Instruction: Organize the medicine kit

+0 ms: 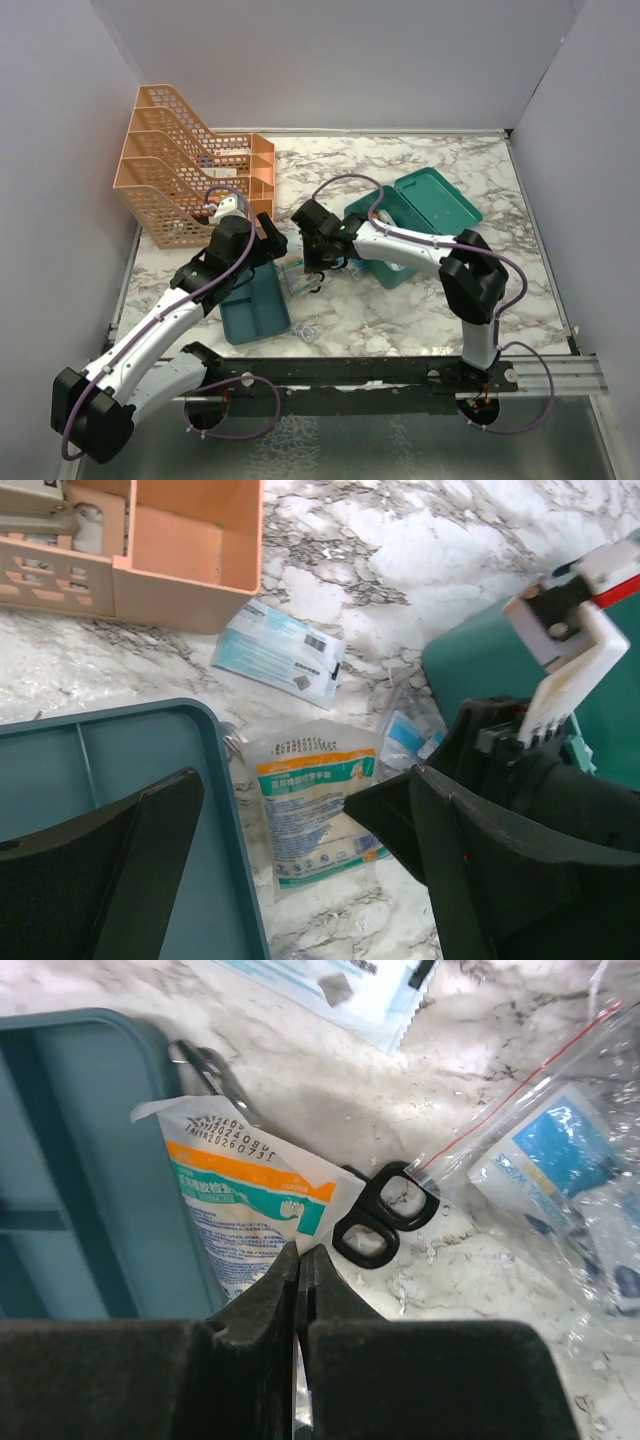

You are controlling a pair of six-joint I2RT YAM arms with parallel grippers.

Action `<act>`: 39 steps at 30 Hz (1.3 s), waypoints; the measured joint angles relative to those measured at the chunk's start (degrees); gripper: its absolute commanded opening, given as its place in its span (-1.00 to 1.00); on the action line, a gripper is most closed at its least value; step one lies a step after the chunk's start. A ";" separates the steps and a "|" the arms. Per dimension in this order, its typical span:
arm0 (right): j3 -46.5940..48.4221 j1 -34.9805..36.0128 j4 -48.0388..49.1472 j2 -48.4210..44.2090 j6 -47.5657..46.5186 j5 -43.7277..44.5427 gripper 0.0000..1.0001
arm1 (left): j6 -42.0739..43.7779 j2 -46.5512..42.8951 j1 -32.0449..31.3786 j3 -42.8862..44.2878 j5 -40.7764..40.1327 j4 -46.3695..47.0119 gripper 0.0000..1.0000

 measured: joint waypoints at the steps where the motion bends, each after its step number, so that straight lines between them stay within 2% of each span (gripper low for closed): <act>1: -0.02 0.00 -0.04 -0.85 -0.33 0.15 -0.98 | 0.31 -0.26 0.00 0.00 0.44 0.31 0.78; 12: -1.42 -2.14 3.72 -21.75 -7.69 2.69 -0.98 | 3.98 -4.57 0.11 1.03 11.85 7.13 0.82; 19: -3.93 -5.81 6.78 -32.48 -7.93 5.88 -0.98 | -1.25 -1.55 0.87 4.24 22.99 16.63 0.73; 26: -7.34 -6.10 10.69 -38.53 -2.43 7.39 -0.98 | -6.16 3.82 1.09 4.22 34.34 29.62 0.42; 30: -8.83 -6.21 11.74 -39.58 0.07 7.34 -0.98 | -6.97 4.87 1.09 4.31 37.20 33.97 0.03; 36: -11.76 -7.91 14.88 -41.55 3.45 4.87 -0.98 | -7.56 7.10 1.16 6.91 40.37 38.66 -0.19; 39: -12.41 -8.85 15.96 -41.81 4.70 3.56 -0.98 | -7.50 7.48 1.20 6.95 40.92 39.41 -0.41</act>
